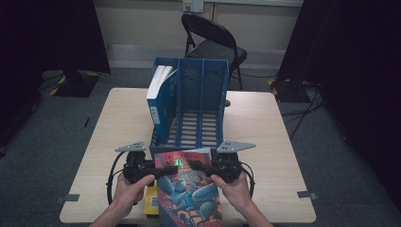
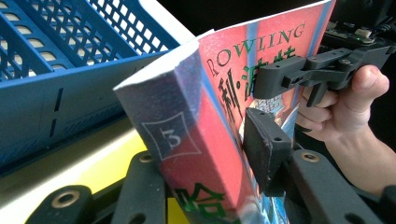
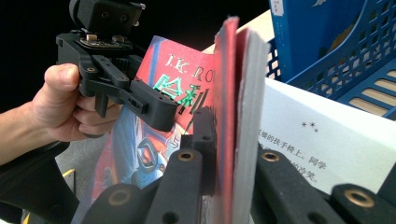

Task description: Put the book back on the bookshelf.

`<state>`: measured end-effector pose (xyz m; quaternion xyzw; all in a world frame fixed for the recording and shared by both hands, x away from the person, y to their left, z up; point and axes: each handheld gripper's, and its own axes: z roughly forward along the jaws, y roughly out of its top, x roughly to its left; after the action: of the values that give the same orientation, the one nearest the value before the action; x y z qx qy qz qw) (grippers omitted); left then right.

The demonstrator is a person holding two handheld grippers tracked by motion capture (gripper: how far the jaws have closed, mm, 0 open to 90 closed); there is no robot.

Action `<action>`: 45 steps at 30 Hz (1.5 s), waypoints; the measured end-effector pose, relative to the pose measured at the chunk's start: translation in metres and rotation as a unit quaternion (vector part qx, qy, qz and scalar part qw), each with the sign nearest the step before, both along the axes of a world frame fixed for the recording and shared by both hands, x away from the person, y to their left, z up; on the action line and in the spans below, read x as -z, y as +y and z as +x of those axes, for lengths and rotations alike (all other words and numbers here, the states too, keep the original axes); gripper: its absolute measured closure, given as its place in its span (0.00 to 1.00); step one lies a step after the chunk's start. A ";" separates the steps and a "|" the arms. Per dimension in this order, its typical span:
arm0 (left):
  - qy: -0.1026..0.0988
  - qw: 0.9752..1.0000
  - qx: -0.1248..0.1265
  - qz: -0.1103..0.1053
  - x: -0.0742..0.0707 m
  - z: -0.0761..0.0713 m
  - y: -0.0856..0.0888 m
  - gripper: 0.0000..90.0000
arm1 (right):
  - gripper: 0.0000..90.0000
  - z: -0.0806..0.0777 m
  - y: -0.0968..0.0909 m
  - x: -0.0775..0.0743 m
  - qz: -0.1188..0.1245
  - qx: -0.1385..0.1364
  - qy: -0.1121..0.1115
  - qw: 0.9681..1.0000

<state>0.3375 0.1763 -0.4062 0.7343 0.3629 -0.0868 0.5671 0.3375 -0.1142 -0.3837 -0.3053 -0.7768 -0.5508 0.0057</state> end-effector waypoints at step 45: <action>-0.122 0.992 -0.010 -0.034 -0.076 0.013 -0.004 0.82 | 0.94 0.003 -0.005 -0.067 0.038 0.027 -0.089 0.995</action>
<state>0.3509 0.1728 -0.3307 0.7158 0.2947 -0.0031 0.6331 0.3408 -0.1191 -0.3169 -0.2758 -0.7440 -0.6050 -0.0664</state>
